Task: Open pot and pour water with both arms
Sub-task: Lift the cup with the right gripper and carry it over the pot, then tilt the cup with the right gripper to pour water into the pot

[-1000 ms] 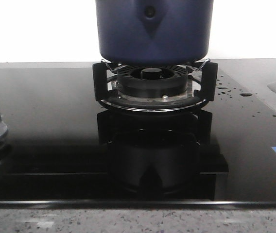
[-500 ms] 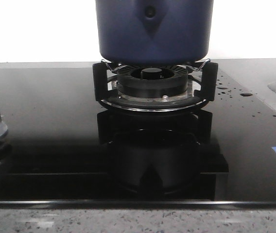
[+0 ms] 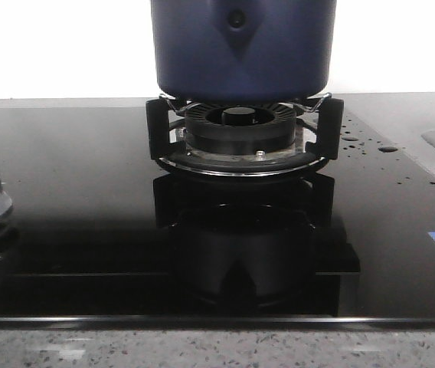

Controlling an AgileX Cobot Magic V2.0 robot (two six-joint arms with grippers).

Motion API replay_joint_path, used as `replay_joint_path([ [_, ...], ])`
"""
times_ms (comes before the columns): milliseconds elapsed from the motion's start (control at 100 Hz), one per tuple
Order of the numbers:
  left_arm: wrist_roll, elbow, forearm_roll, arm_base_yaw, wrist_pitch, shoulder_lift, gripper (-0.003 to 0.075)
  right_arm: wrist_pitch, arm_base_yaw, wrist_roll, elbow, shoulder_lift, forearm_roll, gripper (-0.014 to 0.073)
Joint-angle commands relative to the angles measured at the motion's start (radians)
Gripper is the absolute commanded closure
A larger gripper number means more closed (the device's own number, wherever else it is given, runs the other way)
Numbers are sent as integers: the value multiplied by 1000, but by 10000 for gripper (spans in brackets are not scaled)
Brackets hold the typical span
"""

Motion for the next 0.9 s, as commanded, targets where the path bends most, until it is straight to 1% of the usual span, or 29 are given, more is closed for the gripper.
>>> replay_joint_path([
  [0, -9, -34, -92, 1, 15, -36, 479, -95, 3, 13, -29, -11, -34, 307],
  [90, -11, -34, -92, 1, 15, -38, 479, -99, 3, 13, -29, -20, -43, 384],
  [160, -29, -34, -92, 1, 15, -40, 479, -97, 3, 13, -29, -40, -73, 417],
  [260, -44, -34, -86, 7, 13, -47, 478, -97, 3, 13, -33, -97, -144, 421],
  [310, -44, -34, -85, 13, 13, -51, 478, -72, 3, 13, -49, -128, -173, 421],
  [410, -54, -34, -85, 28, 12, -62, 478, 24, 3, 13, -110, -186, -229, 421],
  [520, -75, -34, -82, 43, 12, -76, 478, 132, 10, 13, -215, -224, -297, 421],
  [640, -91, -34, -77, 57, 11, -95, 478, 250, 62, 13, -337, -228, -369, 421],
  [890, -97, -34, -50, 59, 9, -147, 478, 364, 240, 13, -521, -168, -545, 421],
])
